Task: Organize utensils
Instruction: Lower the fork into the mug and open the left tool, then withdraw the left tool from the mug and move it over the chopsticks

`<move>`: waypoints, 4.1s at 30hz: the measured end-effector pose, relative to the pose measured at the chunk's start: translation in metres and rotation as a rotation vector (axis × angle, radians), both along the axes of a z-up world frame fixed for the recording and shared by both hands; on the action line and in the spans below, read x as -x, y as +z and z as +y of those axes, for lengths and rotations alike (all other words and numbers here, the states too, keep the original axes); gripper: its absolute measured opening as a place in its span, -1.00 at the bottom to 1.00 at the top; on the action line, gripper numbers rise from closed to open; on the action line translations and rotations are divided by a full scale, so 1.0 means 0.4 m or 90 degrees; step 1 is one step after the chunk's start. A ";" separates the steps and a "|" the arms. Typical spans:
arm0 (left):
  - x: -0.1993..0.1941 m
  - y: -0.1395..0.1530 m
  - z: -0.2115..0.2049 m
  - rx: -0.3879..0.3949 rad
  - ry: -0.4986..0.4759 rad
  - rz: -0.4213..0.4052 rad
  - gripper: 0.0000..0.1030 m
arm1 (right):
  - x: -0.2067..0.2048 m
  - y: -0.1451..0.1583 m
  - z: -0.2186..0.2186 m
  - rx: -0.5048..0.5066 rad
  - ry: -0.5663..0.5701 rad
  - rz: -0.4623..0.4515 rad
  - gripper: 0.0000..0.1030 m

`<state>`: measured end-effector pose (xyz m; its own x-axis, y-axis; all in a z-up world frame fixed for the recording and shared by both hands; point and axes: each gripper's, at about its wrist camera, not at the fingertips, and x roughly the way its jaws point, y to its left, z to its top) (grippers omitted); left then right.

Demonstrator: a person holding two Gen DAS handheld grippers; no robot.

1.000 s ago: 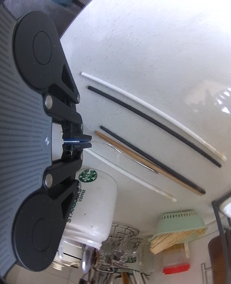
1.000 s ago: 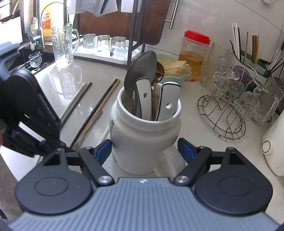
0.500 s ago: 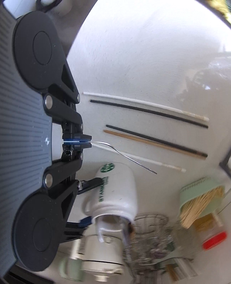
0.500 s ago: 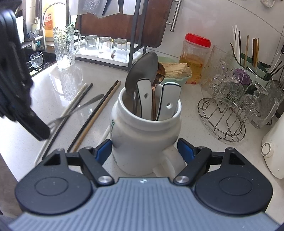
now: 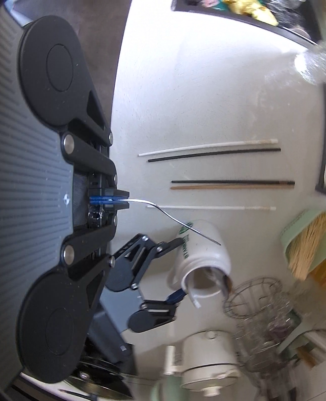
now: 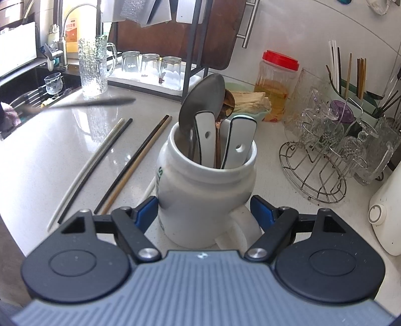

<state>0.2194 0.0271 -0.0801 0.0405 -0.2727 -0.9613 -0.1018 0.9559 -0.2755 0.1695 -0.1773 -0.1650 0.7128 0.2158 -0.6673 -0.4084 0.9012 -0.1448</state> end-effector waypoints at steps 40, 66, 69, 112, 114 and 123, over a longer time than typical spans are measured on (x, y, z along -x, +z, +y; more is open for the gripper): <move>-0.227 0.010 -0.315 -0.173 -0.313 0.125 -0.99 | 0.011 -0.009 -0.007 -0.011 0.016 -0.027 0.58; -0.261 -0.027 -0.436 -0.187 -0.389 0.040 -0.96 | 0.004 -0.014 0.013 -0.010 -0.011 -0.031 0.57; -0.251 -0.027 -0.429 -0.188 -0.390 0.031 -0.92 | 0.003 -0.014 0.014 -0.008 -0.010 -0.032 0.57; -0.076 -0.043 -0.038 -0.111 -0.102 -0.329 0.18 | -0.003 0.022 -0.006 -0.084 -0.023 -0.008 0.85; -0.070 -0.056 -0.027 -0.114 -0.094 -0.341 0.22 | -0.002 0.026 -0.006 -0.092 -0.021 -0.007 0.85; -0.056 -0.153 0.014 -0.105 -0.034 -0.347 0.23 | 0.000 0.045 -0.008 -0.117 -0.035 -0.007 0.85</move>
<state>0.2417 0.0328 -0.1413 0.5326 -0.1364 -0.8353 0.0626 0.9906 -0.1218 0.1696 -0.1806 -0.1470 0.7343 0.2944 -0.6117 -0.3577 0.9336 0.0199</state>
